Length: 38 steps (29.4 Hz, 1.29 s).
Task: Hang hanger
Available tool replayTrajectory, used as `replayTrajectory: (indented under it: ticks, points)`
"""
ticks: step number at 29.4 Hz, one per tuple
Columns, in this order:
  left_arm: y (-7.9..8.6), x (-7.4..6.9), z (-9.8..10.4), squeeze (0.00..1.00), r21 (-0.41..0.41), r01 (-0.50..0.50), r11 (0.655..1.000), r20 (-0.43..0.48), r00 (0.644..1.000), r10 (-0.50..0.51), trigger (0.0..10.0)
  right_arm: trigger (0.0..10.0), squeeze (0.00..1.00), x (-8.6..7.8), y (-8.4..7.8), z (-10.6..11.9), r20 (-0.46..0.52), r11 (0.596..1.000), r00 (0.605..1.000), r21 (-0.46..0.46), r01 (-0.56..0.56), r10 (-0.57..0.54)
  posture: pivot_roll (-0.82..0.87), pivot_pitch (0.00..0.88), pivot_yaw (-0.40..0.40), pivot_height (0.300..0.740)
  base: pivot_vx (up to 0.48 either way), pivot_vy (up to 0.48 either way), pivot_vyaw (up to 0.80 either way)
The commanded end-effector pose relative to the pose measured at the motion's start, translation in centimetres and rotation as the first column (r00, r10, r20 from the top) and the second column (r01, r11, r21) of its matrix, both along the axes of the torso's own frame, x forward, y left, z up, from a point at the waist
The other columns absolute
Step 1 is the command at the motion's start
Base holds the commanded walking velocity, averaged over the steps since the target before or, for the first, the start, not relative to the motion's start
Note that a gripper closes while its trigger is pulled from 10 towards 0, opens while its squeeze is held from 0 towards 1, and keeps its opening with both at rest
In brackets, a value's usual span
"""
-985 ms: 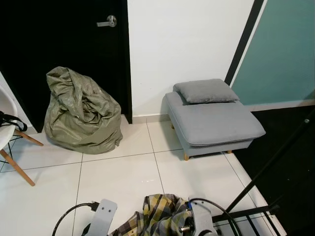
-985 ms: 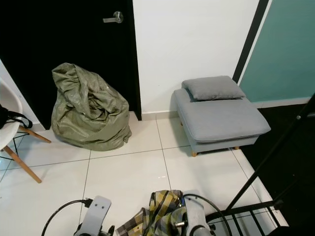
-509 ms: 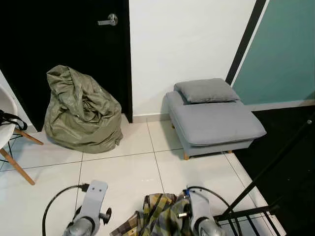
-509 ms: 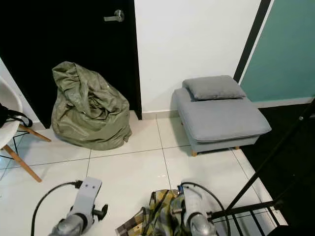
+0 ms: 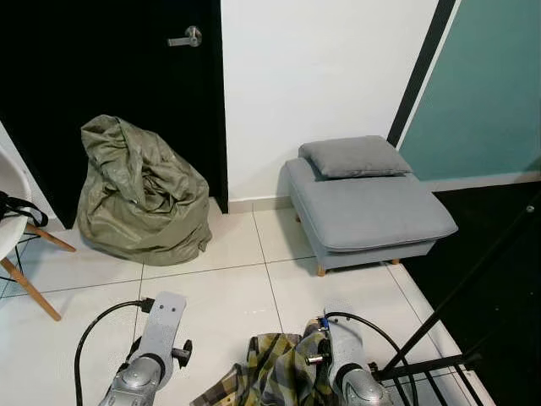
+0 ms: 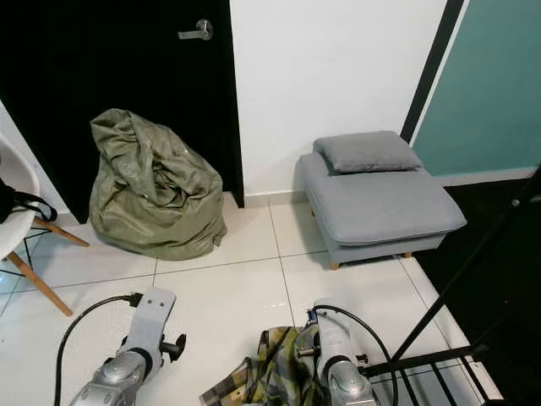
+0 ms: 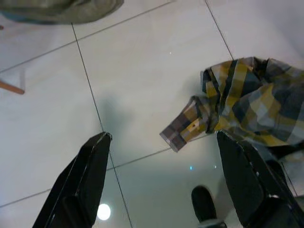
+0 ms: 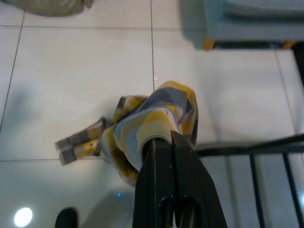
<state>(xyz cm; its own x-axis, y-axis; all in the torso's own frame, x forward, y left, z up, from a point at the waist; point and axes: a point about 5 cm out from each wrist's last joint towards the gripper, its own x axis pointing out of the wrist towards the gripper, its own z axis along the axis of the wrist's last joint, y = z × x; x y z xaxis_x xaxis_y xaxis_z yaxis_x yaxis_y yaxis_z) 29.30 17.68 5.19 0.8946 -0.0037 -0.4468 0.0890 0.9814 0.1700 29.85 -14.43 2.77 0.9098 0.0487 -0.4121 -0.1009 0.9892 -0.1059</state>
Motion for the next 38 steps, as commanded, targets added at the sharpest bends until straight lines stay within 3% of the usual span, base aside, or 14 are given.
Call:
replayTrajectory:
  ticks: [1,5,12,15,17,18,21,24,26,27,32,33,34,38]
  points:
    - [-0.7,-0.2,0.0,0.0,-0.011,0.023,1.0,0.008,1.0,-0.023,10.0,10.0,0.0,0.5,-0.1,1.3,0.046,1.0,0.999,-0.004,-0.002,0.002,-0.02,0.171,-0.024,0.74,0.0,0.0,0.0]
    - [-0.9,0.3,1.5,0.0,0.082,0.118,0.99,0.048,0.991,-0.122,10.0,10.0,0.0,2.4,0.9,4.4,0.121,0.997,0.99,0.017,-0.076,0.074,-0.02,0.17,-0.038,0.74,0.0,0.0,0.0]
    - [-1.1,1.8,4.4,0.0,0.07,0.216,0.974,0.114,0.968,-0.223,10.0,10.0,0.0,3.9,4.1,8.1,0.1,0.941,0.937,0.026,-0.338,0.334,-0.02,0.174,-0.029,0.74,0.0,0.0,0.0]
    - [-1.7,2.3,5.5,0.0,0.113,0.296,0.948,0.14,0.94,-0.31,10.0,10.0,0.0,4.6,4.4,9.8,0.148,0.94,0.932,0.042,-0.34,0.331,-0.01,0.177,-0.031,0.74,0.0,0.0,0.0]
    - [-3.3,2.5,7.5,0.0,0.2,0.465,0.862,0.149,0.855,-0.496,10.0,10.0,0.0,5.9,4.5,14.2,0.243,0.933,0.93,0.165,-0.319,0.275,-0.01,0.186,-0.027,0.74,0.0,0.0,0.0]
    - [-3.3,2.5,7.5,0.0,0.2,0.465,0.862,0.149,0.855,-0.496,10.0,10.0,0.0,5.9,4.5,14.2,0.243,0.933,0.93,0.165,-0.319,0.275,-0.01,0.186,-0.027,0.74,0.0,0.0,0.0]
    - [-5.1,2.2,8.1,0.0,0.244,0.576,0.78,0.1,0.785,-0.611,10.0,10.0,0.0,6.4,4.4,17.0,0.26,0.923,0.917,0.157,-0.35,0.304,-0.02,0.188,-0.025,0.74,0.0,0.0,0.0]
    - [-6.0,2.1,8.1,0.0,0.231,0.598,0.768,0.094,0.772,-0.629,10.0,10.0,0.0,6.4,4.5,17.8,0.272,0.92,0.915,0.174,-0.352,0.299,-0.02,0.19,-0.026,0.74,0.0,0.0,0.0]
    - [-6.9,1.9,7.9,0.0,0.356,0.65,0.671,0.036,0.708,-0.705,10.0,10.0,0.0,6.5,4.8,18.7,0.281,0.918,0.917,0.195,-0.345,0.284,-0.02,0.198,-0.03,0.74,0.0,0.0,0.0]
    - [-7.4,1.8,7.8,0.0,0.372,0.659,0.654,0.029,0.696,-0.718,10.0,10.0,0.0,6.4,5.0,19.1,0.286,0.916,0.915,0.201,-0.346,0.283,-0.01,0.198,-0.03,0.74,0.0,0.0,0.0]
    - [-8.1,2.6,8.1,0.0,0.342,0.571,0.746,0.102,0.767,-0.633,10.0,10.0,0.0,6.0,6.1,20.2,0.299,0.899,0.902,0.216,-0.381,0.311,-0.02,0.199,-0.022,0.74,0.0,0.0,0.0]
    - [-7.9,3.6,8.8,0.0,0.337,0.403,0.851,0.21,0.849,-0.485,10.0,10.0,0.0,5.7,6.6,20.6,0.312,0.894,0.894,0.212,-0.395,0.321,-0.02,0.197,-0.021,0.74,0.0,0.0,0.0]
    - [-7.7,3.9,8.9,0.0,0.262,0.333,0.906,0.249,0.883,-0.397,10.0,10.0,0.0,5.7,6.7,20.9,0.315,0.891,0.896,0.23,-0.392,0.313,-0.02,0.197,-0.023,0.74,0.0,0.0,0.0]
    - [-7.3,4.3,8.8,0.0,0.17,0.259,0.951,0.276,0.914,-0.298,10.0,10.0,0.0,5.5,7.0,21.4,0.31,0.883,0.902,0.266,-0.386,0.301,-0.03,0.201,-0.027,0.74,0.0,0.0,0.0]
